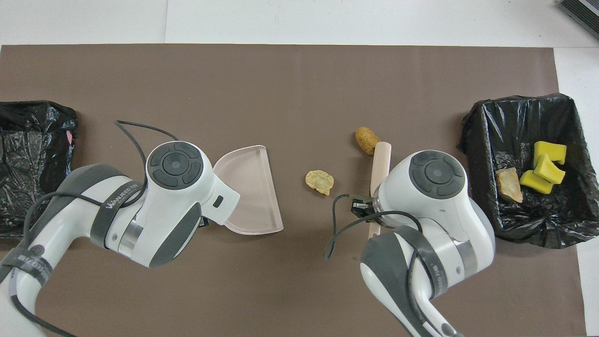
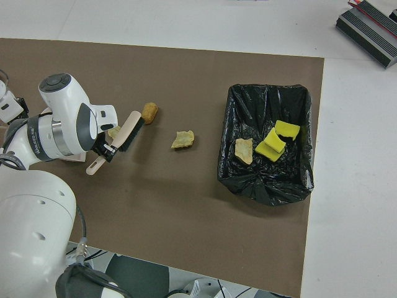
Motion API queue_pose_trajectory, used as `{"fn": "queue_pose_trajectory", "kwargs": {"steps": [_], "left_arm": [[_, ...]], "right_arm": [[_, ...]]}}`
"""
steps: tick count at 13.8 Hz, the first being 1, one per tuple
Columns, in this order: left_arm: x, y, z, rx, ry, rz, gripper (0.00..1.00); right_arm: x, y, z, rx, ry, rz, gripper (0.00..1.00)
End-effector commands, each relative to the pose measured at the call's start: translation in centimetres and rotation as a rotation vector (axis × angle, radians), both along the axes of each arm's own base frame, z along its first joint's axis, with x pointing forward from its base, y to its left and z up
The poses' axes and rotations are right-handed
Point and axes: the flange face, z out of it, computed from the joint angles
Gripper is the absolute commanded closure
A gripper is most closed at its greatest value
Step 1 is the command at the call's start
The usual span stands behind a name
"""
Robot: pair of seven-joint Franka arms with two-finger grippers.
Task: Sweep and dump trash in bin
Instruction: 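Sweep the food scraps with the right gripper's brush toward the dustpan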
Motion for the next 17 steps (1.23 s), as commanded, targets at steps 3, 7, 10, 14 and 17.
{"fn": "queue_pose_trajectory", "kwargs": {"steps": [3, 7, 10, 14, 17], "left_arm": [[-0.3, -0.6, 0.1, -0.022, -0.065, 0.027, 1.0], [-0.5, -1.6, -1.9, -0.01, -0.054, 0.058, 1.0], [-0.6, -1.7, -2.4, 0.002, -0.04, 0.07, 1.0], [-1.2, -2.3, -2.5, 0.009, -0.034, 0.056, 1.0], [-1.3, -2.2, -2.6, 0.012, -0.03, 0.062, 1.0]], "right_arm": [[-1.0, -9.0, 1.6, -0.088, 0.018, 0.06, 1.0], [-4.6, -15.9, -1.3, -0.078, 0.014, 0.132, 1.0], [-5.8, -15.5, -3.8, -0.065, -0.018, 0.122, 1.0], [-2.5, -11.2, -6.3, -0.03, -0.074, 0.196, 1.0], [0.2, -7.1, -6.1, -0.011, -0.078, 0.279, 1.0]]}}
